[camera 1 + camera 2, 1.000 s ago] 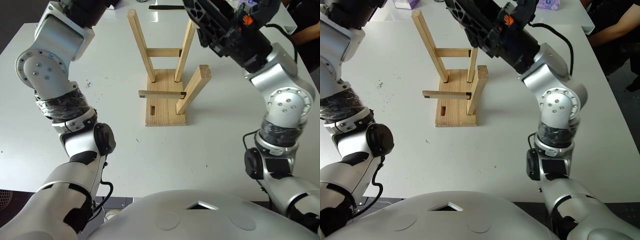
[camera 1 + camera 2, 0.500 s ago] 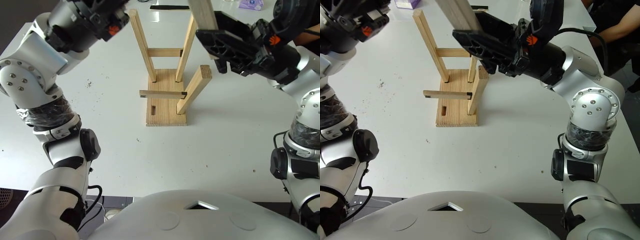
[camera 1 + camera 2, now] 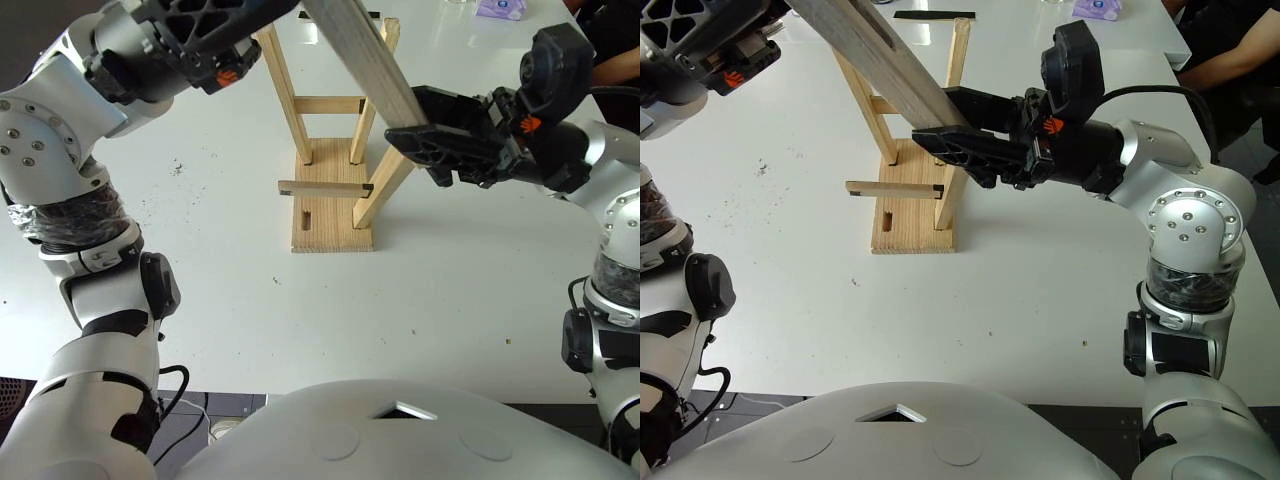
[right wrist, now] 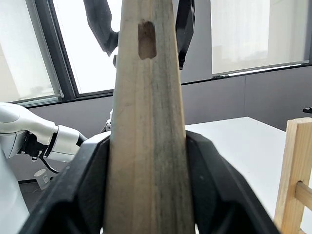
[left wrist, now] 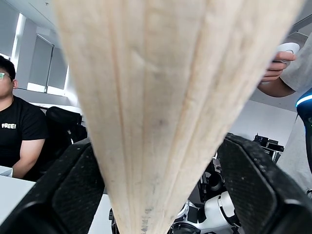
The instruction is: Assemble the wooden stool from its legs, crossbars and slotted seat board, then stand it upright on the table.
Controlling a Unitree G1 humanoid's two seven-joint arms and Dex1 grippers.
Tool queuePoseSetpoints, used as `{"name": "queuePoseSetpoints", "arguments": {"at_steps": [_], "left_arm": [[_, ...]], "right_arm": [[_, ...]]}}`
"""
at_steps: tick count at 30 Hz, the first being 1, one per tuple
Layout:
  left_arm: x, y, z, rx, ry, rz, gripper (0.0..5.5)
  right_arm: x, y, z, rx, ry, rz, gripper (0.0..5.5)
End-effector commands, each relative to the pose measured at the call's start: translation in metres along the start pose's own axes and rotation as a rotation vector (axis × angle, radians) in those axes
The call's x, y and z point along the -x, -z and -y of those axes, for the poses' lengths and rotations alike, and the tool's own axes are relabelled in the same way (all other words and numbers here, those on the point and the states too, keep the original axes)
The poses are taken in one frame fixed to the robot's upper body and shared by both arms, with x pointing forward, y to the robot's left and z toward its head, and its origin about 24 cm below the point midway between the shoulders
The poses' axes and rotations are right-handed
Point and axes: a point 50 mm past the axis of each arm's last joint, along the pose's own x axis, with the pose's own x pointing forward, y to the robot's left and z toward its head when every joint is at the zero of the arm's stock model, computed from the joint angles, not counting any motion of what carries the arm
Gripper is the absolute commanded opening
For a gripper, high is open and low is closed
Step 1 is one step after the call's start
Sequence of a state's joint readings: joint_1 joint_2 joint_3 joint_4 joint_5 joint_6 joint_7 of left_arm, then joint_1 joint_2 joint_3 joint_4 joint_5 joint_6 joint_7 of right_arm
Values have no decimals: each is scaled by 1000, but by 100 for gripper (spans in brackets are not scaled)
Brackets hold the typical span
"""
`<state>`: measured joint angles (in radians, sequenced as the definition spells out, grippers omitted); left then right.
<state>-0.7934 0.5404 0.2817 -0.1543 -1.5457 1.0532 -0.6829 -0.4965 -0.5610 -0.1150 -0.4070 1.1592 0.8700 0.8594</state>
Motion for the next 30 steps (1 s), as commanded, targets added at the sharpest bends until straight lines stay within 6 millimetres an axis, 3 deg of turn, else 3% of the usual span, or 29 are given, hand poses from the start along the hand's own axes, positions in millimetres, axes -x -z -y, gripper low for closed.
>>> {"name": "queuePoseSetpoints", "arguments": {"at_steps": [1, 3, 12, 18, 21, 24, 26, 30], "left_arm": [[-1, 0, 2, -14, 15, -20, 368], [-1, 1, 2, -16, 15, -27, 368], [4, 11, 3, -21, -2, -34, 224], [14, 16, -1, -46, -46, -27, 219], [18, 9, -3, -97, -92, -14, 213], [25, -10, -6, -181, -180, 3, 205], [28, -19, -8, -231, -226, 4, 205], [45, -26, -7, -336, -340, -3, 205]], "right_arm": [[1, 1, 0, 1, 4, -30, 204], [0, 1, 0, -4, 2, -23, 204], [-1, 4, 1, -15, 2, -16, 204], [-2, 5, 0, -30, 5, 12, 204], [-2, 6, 0, -5, 37, 31, 204], [-1, 5, -5, 19, 55, 75, 267], [2, 3, 0, 17, 143, 95, 296], [13, -11, 13, 58, 254, 151, 299]]}}
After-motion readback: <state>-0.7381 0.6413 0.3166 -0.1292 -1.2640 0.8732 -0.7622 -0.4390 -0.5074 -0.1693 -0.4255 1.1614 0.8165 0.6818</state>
